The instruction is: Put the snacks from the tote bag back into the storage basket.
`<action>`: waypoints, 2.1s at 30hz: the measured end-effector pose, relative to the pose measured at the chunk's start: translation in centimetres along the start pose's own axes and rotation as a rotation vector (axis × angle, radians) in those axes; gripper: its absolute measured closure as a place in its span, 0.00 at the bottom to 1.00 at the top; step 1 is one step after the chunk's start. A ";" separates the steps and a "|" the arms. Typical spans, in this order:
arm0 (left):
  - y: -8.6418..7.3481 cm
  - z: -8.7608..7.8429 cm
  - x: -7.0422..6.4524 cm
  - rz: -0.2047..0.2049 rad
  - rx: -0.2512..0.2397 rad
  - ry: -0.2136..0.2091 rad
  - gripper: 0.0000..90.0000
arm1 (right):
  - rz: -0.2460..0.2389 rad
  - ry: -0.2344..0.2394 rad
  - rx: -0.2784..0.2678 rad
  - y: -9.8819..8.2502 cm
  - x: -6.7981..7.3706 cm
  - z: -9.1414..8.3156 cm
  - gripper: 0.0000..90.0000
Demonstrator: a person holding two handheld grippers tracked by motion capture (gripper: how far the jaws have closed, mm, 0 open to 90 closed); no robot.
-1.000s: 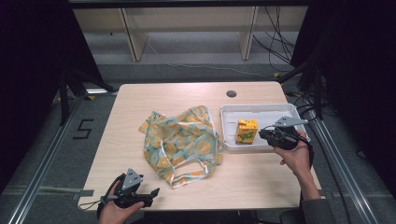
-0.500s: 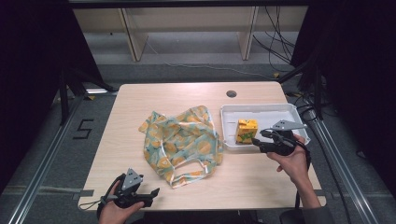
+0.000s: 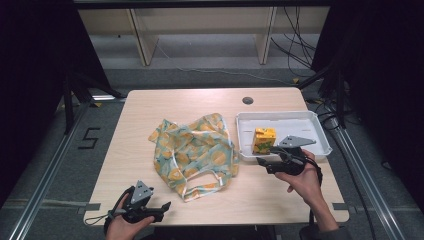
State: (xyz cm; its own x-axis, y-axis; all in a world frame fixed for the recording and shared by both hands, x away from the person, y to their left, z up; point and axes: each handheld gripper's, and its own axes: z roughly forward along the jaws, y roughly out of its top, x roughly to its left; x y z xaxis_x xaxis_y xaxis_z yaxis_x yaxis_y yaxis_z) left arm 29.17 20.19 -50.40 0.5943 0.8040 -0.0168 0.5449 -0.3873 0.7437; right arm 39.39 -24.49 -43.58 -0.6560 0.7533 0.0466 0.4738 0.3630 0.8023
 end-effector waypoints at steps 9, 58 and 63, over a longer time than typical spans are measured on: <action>0.0 -0.1 0.1 0.027 0.011 -0.006 0.23 | -0.008 0.008 0.017 -0.3 0.9 0.2 0.37; 0.0 0.0 0.0 0.009 -0.002 0.002 0.23 | -0.028 0.097 0.090 -5.1 4.0 0.5 0.29; 0.0 -0.1 0.1 0.022 0.009 0.000 0.23 | -0.043 0.102 0.109 -5.6 4.3 0.4 0.26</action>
State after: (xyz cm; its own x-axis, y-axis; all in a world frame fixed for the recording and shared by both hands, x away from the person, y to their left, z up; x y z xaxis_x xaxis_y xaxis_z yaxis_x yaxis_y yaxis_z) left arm 29.18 20.32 -50.36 0.6065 0.7951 -0.0004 0.5371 -0.4094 0.7375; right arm 34.13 -23.05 -48.15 -0.7303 0.6786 0.0782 0.5017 0.4551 0.7357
